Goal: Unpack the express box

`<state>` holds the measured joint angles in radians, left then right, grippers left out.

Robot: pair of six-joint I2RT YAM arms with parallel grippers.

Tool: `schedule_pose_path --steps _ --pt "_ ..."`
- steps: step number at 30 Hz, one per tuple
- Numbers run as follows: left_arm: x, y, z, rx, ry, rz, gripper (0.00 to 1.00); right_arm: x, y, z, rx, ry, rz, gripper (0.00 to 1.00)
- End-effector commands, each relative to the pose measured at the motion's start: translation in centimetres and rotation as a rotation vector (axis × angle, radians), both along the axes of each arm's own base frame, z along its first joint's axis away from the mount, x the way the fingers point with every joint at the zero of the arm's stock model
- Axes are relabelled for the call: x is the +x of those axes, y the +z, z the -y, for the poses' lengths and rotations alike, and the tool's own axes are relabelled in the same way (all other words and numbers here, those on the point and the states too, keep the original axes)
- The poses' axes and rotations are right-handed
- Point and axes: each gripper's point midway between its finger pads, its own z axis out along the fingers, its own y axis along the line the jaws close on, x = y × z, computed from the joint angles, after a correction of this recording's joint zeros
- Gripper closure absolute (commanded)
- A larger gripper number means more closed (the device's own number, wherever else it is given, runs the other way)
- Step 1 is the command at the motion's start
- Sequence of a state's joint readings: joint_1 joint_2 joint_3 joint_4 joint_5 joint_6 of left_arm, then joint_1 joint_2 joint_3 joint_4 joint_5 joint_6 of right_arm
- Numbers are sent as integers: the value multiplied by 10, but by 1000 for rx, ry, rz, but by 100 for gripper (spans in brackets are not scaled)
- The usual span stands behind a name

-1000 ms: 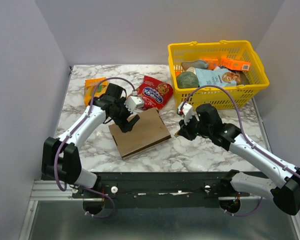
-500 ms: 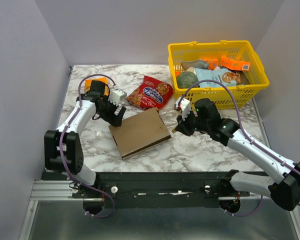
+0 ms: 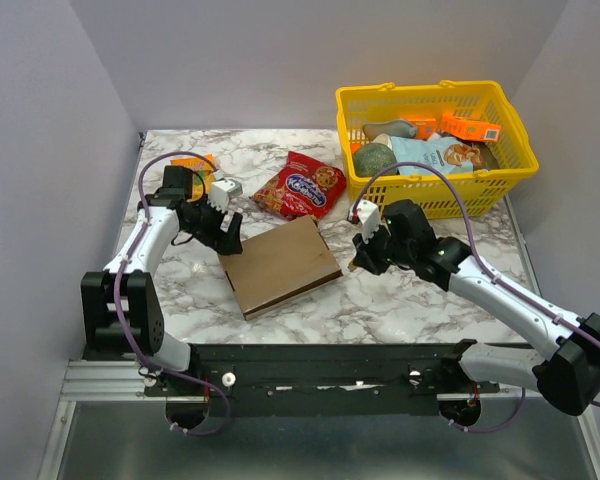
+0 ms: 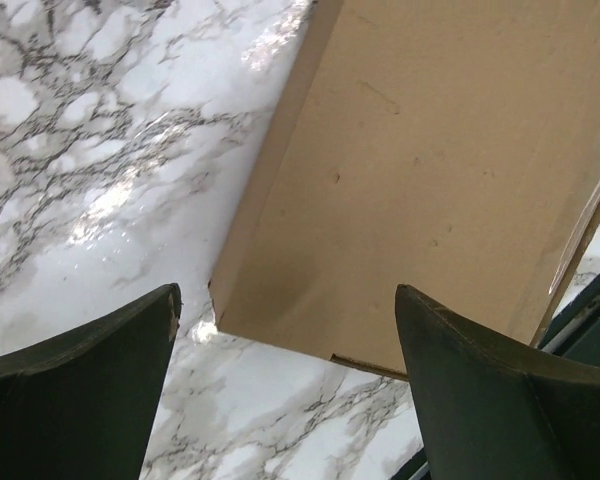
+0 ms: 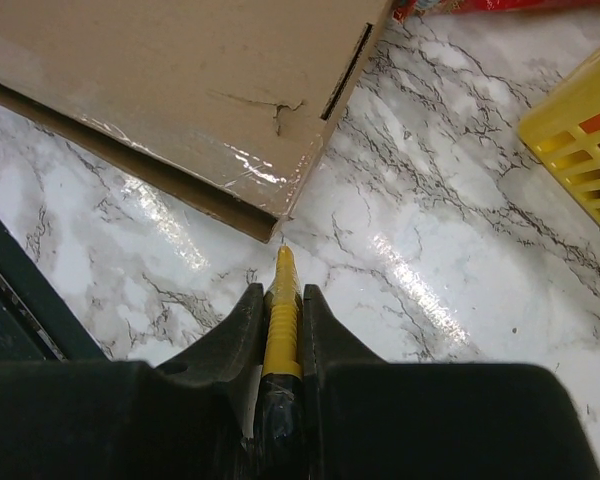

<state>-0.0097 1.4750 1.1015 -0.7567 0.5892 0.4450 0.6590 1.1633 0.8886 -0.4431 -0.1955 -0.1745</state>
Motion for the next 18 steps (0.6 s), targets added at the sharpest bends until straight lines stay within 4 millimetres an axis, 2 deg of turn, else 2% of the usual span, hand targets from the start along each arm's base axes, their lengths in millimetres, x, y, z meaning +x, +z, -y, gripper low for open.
schedule_pose_path --steps 1,2,3,5,6,11,18 --pt "13 -6 20 -110 -114 -20 13 -1 3 -5 23 6 -17 100" --pt "12 -6 23 -128 -130 -48 22 -1 4 -5 23 5 -16 99" --pt "20 -2 23 -134 -138 -39 25 -1 3 -4 20 5 -16 100" --pt "21 -14 25 -143 -159 -102 34 0 3 -4 16 11 -10 100" --pt "27 -11 25 -142 -171 -96 36 -1 3 -3 12 10 -12 99" --pt "28 -30 24 -144 -192 -186 49 0 3 -4 13 14 -4 100" --pt "34 -41 25 -151 -188 -232 52 1 2 -2 10 14 7 100"
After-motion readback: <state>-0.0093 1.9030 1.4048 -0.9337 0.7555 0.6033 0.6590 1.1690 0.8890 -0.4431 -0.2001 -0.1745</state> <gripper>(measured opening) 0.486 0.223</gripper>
